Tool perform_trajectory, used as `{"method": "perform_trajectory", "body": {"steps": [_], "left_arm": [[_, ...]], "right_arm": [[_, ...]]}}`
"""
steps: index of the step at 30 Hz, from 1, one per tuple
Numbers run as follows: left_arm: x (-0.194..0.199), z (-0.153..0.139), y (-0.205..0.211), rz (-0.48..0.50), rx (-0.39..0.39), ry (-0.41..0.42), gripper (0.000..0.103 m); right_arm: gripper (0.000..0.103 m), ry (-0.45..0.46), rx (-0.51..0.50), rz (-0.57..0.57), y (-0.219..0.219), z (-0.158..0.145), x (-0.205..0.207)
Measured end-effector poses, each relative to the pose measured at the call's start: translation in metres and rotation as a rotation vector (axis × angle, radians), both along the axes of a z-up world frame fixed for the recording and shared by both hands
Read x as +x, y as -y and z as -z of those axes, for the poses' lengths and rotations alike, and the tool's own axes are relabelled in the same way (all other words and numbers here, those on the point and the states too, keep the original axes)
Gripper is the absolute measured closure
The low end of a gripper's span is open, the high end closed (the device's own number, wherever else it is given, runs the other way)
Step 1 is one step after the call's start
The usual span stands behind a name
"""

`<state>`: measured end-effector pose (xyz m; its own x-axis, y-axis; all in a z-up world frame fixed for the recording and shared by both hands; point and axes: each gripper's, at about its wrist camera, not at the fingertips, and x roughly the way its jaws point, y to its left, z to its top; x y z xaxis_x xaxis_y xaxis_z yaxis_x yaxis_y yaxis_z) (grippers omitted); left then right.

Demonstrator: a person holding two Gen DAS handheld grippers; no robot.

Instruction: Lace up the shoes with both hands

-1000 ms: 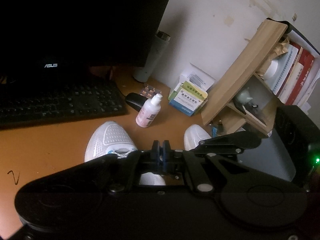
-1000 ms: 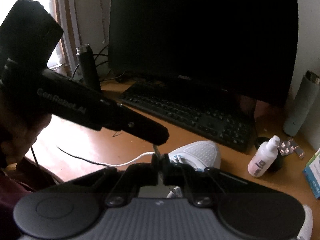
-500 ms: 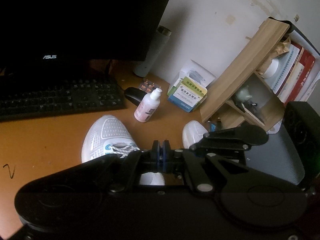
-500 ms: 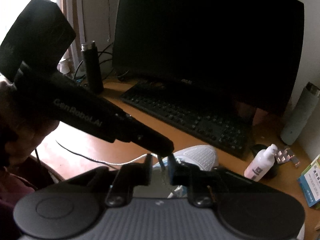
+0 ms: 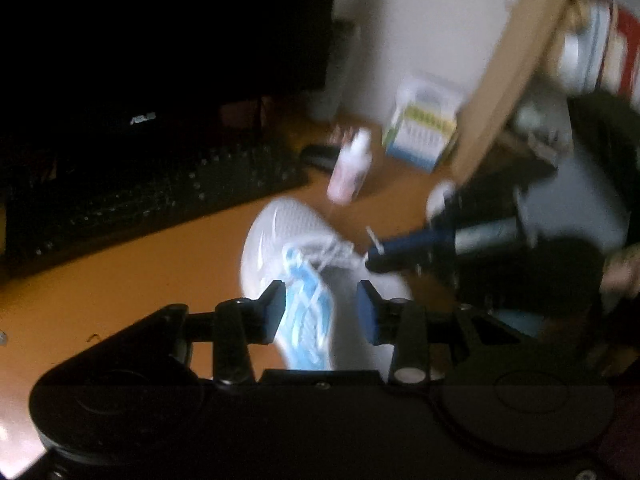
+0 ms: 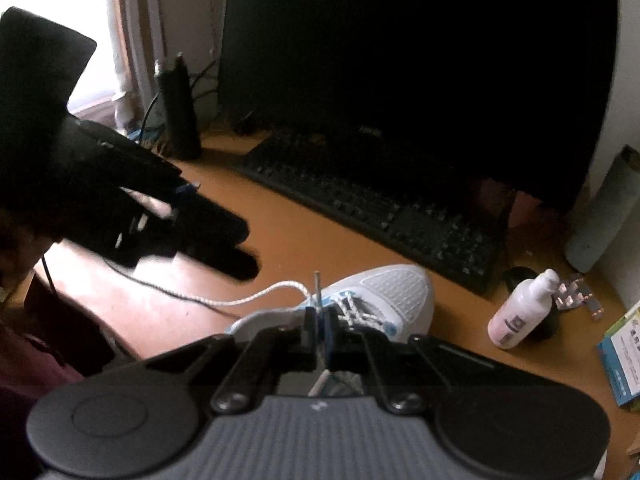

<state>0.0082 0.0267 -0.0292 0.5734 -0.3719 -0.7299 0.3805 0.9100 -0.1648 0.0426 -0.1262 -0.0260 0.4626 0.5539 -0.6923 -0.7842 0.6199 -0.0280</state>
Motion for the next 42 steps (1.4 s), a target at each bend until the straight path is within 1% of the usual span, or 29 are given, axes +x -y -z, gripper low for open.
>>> {"method": "perform_trajectory", "body": {"steps": [4,6,7,8,11,15,16,17,19,22,32,42], "left_arm": [[-0.002,0.011,0.008,0.024,0.049,-0.006,0.069],[-0.003,0.016,0.010,0.032,0.067,-0.010,0.077],[-0.002,0.019,0.010,0.031,0.065,-0.014,0.082],[-0.002,0.021,0.009,0.030,0.061,-0.014,0.085],[-0.002,0.022,0.009,0.024,0.038,0.011,0.085],[0.001,0.025,0.012,0.022,0.048,0.033,0.086],[0.002,0.026,0.013,0.024,0.051,0.039,0.092],[0.003,0.028,0.013,0.022,0.048,0.041,0.093],[0.005,0.029,0.008,-0.017,0.022,0.019,0.093],[0.008,0.029,0.006,-0.035,0.014,0.003,0.093],[0.007,0.029,0.005,-0.022,0.016,0.003,0.093],[0.008,0.030,0.005,-0.015,0.017,-0.001,0.093]], "right_arm": [[0.100,-0.016,-0.049,-0.047,-0.012,0.006,0.006],[0.100,-0.026,-0.076,-0.069,-0.019,0.009,0.008],[0.100,-0.029,-0.095,-0.083,-0.022,0.011,0.009],[0.100,-0.033,-0.118,-0.101,-0.026,0.013,0.011],[0.100,-0.043,-0.165,-0.124,-0.033,0.017,0.012],[0.100,-0.057,-0.223,-0.145,-0.038,0.023,0.015],[0.100,-0.066,-0.235,-0.143,-0.039,0.026,0.017],[0.100,-0.075,-0.248,-0.141,-0.040,0.028,0.019],[0.100,-0.080,-0.259,-0.140,-0.041,0.031,0.020],[0.100,-0.093,-0.277,-0.138,-0.044,0.035,0.021],[0.099,-0.097,-0.327,-0.148,-0.055,0.042,0.028],[0.099,-0.096,-0.329,-0.166,-0.058,0.044,0.025]]}}
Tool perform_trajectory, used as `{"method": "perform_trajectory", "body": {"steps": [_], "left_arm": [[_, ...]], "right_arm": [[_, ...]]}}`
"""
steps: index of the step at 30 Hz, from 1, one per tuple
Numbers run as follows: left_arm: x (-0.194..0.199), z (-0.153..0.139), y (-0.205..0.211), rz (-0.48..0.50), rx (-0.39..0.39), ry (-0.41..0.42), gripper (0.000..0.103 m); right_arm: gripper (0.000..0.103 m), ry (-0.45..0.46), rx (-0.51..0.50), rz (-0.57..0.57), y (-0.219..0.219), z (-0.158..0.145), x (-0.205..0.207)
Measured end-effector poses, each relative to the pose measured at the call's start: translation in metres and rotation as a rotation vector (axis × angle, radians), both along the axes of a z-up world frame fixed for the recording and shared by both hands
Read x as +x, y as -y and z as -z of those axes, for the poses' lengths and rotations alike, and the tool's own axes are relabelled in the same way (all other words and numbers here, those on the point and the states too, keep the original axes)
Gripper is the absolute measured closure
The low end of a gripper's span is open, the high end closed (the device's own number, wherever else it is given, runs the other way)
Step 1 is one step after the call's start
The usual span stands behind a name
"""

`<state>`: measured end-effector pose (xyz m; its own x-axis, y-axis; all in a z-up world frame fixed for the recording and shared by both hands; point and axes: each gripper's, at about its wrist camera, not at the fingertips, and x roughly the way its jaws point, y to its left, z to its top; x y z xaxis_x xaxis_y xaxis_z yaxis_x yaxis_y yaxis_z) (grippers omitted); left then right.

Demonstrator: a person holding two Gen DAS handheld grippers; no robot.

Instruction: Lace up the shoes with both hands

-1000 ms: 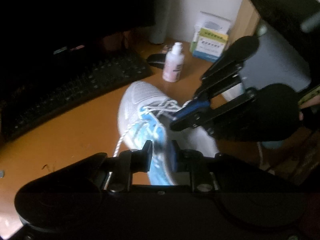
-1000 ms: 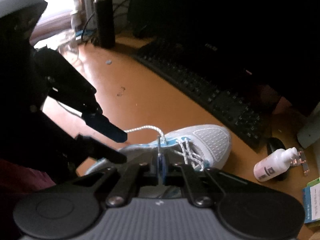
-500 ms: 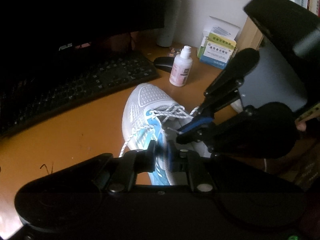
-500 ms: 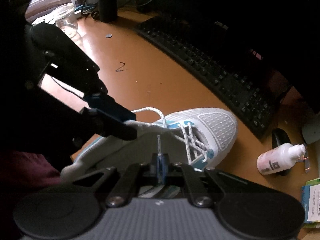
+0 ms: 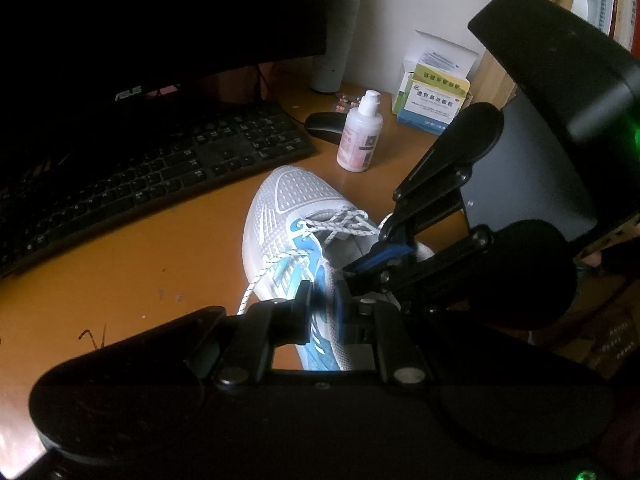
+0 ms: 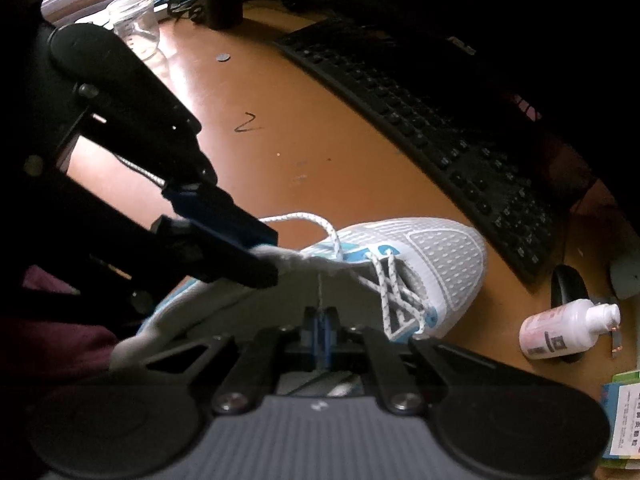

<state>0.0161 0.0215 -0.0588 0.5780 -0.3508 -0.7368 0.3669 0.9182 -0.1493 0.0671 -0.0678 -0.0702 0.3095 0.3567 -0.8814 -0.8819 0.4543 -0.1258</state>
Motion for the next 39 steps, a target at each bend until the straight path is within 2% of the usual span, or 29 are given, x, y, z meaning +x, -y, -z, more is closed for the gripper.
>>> {"method": "perform_trajectory", "body": {"steps": [15,23,29,34,39], "left_arm": [[0.000,0.000,0.001,0.006,0.003,-0.003,0.093],[0.002,-0.005,-0.003,0.012,-0.011,-0.022,0.092],[0.001,-0.027,-0.018,-0.036,-0.069,0.015,0.092],[0.017,-0.013,-0.028,-0.118,-0.151,-0.019,0.092],[0.031,0.006,-0.033,-0.179,-0.269,-0.111,0.092]], "right_arm": [[0.099,0.007,0.016,0.006,-0.001,-0.001,0.001],[0.099,0.044,0.052,0.003,-0.007,-0.006,0.001],[0.099,0.049,0.083,-0.012,-0.007,-0.009,0.000],[0.099,0.063,0.100,0.001,-0.003,-0.009,-0.001],[0.099,0.056,0.102,0.012,-0.004,-0.007,-0.001]]}}
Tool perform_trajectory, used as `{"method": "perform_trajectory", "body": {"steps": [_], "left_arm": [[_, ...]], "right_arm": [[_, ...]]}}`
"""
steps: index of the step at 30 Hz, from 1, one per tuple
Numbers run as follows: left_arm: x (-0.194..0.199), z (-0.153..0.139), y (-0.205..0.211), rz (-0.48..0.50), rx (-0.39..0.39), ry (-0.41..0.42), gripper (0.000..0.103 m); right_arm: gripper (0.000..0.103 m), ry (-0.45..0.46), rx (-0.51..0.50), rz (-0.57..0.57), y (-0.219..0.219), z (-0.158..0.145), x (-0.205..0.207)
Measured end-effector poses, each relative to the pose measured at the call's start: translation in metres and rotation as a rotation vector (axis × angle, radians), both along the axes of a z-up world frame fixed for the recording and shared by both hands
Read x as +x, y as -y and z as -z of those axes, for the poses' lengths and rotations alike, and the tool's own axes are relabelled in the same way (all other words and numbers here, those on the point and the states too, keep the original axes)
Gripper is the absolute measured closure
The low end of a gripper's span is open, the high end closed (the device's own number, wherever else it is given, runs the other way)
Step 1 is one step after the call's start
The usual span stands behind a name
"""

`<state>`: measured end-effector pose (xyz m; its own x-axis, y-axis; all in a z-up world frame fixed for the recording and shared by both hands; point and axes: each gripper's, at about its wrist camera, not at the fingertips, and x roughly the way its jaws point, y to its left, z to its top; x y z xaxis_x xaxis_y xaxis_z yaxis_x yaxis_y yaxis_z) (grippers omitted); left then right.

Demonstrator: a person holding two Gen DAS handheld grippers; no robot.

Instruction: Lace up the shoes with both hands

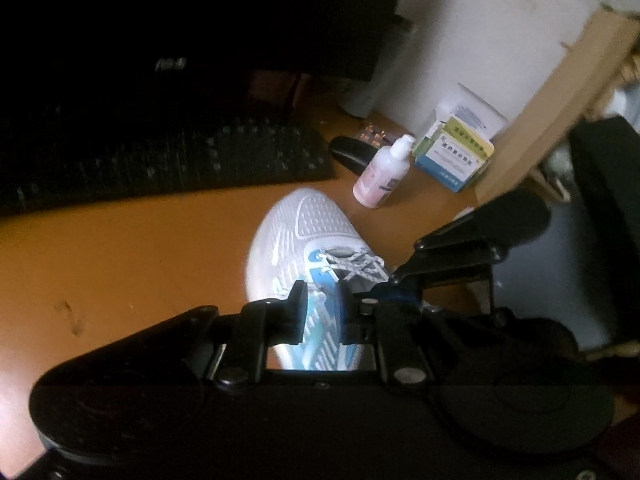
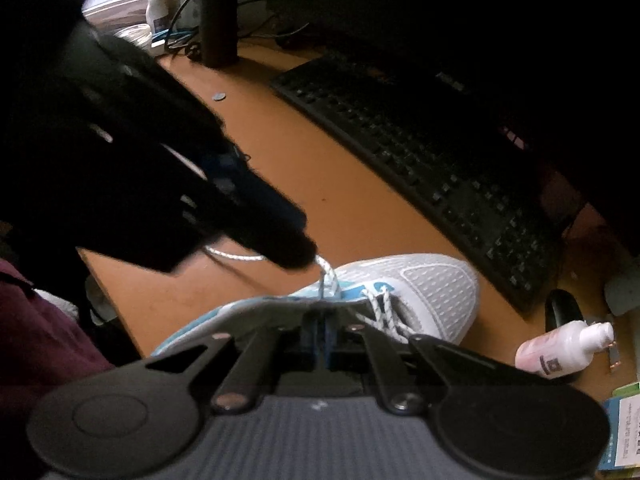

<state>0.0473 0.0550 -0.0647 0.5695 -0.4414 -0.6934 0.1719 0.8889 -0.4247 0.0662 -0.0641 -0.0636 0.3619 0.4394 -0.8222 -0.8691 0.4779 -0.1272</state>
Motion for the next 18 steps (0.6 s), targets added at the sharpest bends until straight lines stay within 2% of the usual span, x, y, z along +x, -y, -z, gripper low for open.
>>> {"method": "perform_trajectory", "body": {"steps": [13,15,17,18], "left_arm": [[0.015,0.027,-0.017,-0.121,-0.257,-0.140,0.092],[0.014,0.031,-0.021,-0.128,-0.305,-0.138,0.101],[0.012,0.030,-0.021,-0.131,-0.312,-0.128,0.103],[0.010,0.026,-0.021,-0.133,-0.291,-0.107,0.103]], "right_arm": [[0.099,-0.010,-0.002,0.021,0.000,0.002,0.000],[0.099,-0.008,0.002,0.025,0.000,0.002,0.000],[0.099,-0.005,0.007,0.030,0.001,0.002,-0.001],[0.099,-0.004,0.011,0.034,0.001,0.002,-0.002]]}}
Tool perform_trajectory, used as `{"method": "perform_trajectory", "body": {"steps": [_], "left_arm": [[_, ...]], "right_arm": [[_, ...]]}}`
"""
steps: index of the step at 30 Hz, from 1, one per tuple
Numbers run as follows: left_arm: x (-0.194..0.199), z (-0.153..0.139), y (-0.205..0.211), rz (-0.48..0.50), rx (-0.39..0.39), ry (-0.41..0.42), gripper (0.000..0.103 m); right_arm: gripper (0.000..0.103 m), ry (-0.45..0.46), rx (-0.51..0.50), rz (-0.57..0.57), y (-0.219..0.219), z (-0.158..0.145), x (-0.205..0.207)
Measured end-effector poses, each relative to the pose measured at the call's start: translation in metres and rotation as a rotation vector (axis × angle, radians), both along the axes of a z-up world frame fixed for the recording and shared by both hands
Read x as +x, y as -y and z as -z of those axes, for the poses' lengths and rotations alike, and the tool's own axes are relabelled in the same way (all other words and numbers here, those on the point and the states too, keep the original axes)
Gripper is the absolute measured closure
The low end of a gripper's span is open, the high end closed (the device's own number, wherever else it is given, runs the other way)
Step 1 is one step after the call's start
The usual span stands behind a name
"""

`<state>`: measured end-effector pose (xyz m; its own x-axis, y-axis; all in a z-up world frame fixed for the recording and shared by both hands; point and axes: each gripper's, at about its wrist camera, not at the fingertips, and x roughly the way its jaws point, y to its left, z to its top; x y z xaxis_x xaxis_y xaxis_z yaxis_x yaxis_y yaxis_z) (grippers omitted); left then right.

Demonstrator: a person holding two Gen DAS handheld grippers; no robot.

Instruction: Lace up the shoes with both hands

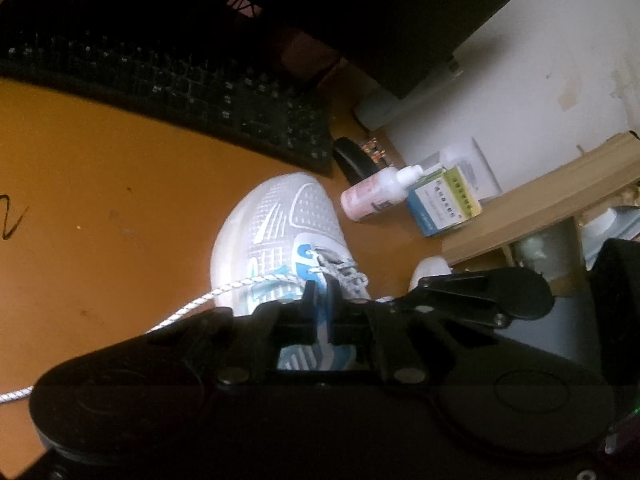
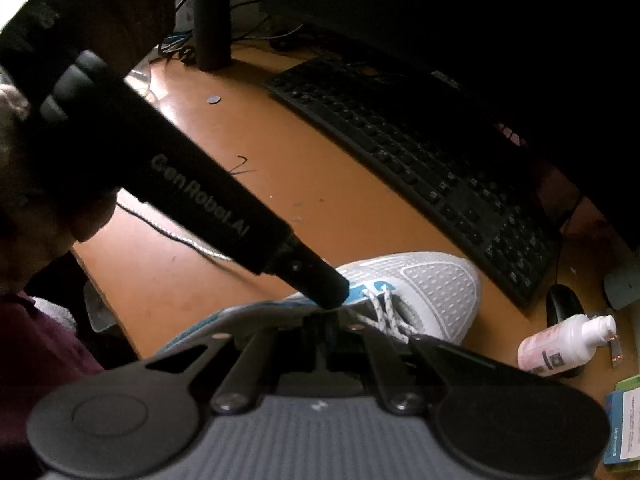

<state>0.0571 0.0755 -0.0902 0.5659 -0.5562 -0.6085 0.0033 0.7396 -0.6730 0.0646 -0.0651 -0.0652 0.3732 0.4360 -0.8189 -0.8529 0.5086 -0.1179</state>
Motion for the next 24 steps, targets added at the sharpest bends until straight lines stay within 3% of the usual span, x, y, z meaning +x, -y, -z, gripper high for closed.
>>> {"method": "perform_trajectory", "body": {"steps": [1,4,5,11,13,18,24], "left_arm": [[-0.002,-0.005,0.001,0.004,0.027,0.021,0.103],[-0.013,-0.029,-0.001,-0.008,0.169,0.111,0.103],[-0.019,-0.037,-0.006,-0.023,0.219,0.132,0.103],[-0.065,-0.062,-0.060,-0.152,0.452,0.144,0.103],[-0.086,-0.066,-0.083,-0.202,0.523,0.122,0.103],[-0.135,-0.066,-0.132,-0.332,0.700,0.031,0.103],[-0.175,-0.066,-0.170,-0.462,0.776,-0.050,0.103]], "right_arm": [[0.097,0.008,-0.001,0.004,0.000,-0.001,-0.001],[0.070,0.048,-0.013,0.019,0.003,-0.005,-0.007],[0.067,0.071,-0.018,0.028,0.007,-0.007,-0.010],[0.066,0.152,-0.058,0.089,0.029,-0.007,-0.021],[0.061,0.155,-0.048,0.115,0.036,-0.007,-0.021],[0.061,0.156,-0.030,0.137,0.042,-0.007,-0.019],[0.061,0.158,-0.027,0.131,0.045,-0.007,-0.018]]}}
